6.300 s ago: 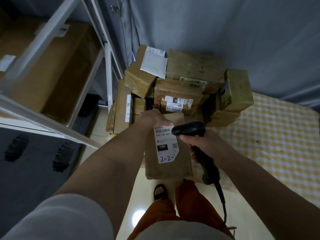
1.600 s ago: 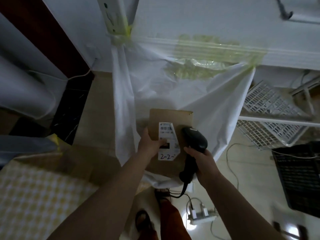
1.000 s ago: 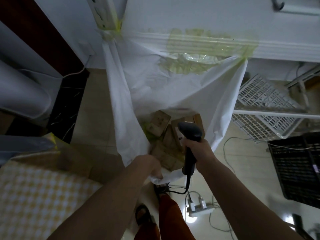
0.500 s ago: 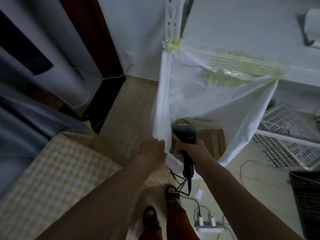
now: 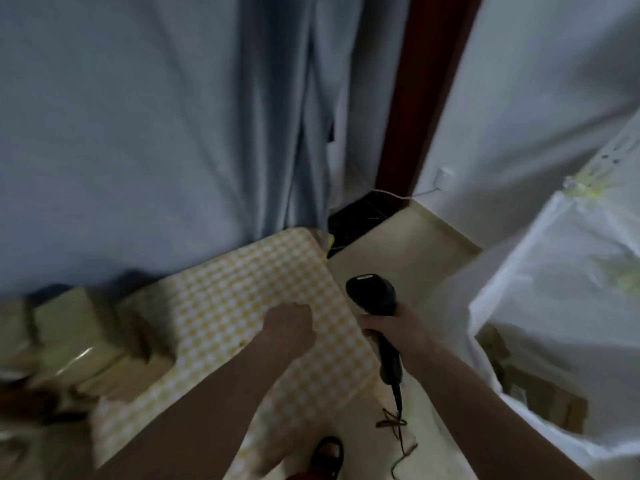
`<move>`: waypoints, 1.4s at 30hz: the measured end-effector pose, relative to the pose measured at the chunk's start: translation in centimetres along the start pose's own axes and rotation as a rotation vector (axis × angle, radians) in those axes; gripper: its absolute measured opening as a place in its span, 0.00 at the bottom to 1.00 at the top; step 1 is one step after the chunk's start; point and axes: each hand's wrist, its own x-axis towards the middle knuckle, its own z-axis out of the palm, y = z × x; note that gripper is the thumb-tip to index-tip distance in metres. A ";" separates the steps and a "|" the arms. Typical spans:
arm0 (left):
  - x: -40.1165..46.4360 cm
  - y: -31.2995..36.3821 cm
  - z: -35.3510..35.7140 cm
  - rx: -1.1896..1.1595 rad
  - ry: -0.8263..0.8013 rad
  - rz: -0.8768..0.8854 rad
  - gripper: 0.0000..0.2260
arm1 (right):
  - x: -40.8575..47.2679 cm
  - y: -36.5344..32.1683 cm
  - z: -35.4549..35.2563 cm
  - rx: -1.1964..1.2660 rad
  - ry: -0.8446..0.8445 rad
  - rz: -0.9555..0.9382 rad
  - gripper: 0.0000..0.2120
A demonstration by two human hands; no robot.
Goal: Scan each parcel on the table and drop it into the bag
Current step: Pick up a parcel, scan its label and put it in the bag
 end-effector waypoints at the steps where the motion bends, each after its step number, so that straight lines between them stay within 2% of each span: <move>1: -1.5 -1.3 0.4 -0.014 0.027 -0.058 0.22 | -0.3 -0.3 1.3 -0.046 -0.034 -0.018 0.04; 4: -6.7 -4.0 1.9 -0.062 0.034 -0.227 0.22 | -1.6 -0.5 4.7 -0.171 -0.153 -0.059 0.06; 9: -15.8 -6.7 7.6 -0.177 -0.076 -0.480 0.21 | -5.1 1.4 10.4 -0.303 -0.410 -0.063 0.05; 14: -25.6 -8.7 13.1 -0.311 -0.142 -0.699 0.22 | -10.5 2.9 16.8 -0.298 -0.591 -0.066 0.03; 17: -30.3 -10.0 15.2 -0.384 -0.125 -0.817 0.22 | -13.7 3.8 19.9 -0.305 -0.678 -0.078 0.06; 19: -33.0 -10.7 16.3 -0.419 -0.105 -0.877 0.23 | -15.6 4.5 21.6 -0.323 -0.735 -0.085 0.04; 23: -36.7 -11.7 18.6 -0.460 -0.082 -0.937 0.23 | -18.5 6.0 24.6 -0.379 -0.799 -0.105 0.03; 29: -41.0 -15.8 22.2 -0.528 -0.042 -0.962 0.21 | -21.3 8.0 30.5 -0.433 -0.804 -0.125 0.06; 36: -46.5 -25.0 27.2 -0.596 -0.079 -0.961 0.26 | -24.1 10.2 40.9 -0.511 -0.810 -0.102 0.08; 42: -50.2 -33.5 31.2 -0.628 -0.089 -0.923 0.26 | -26.0 13.3 49.5 -0.493 -0.733 -0.019 0.11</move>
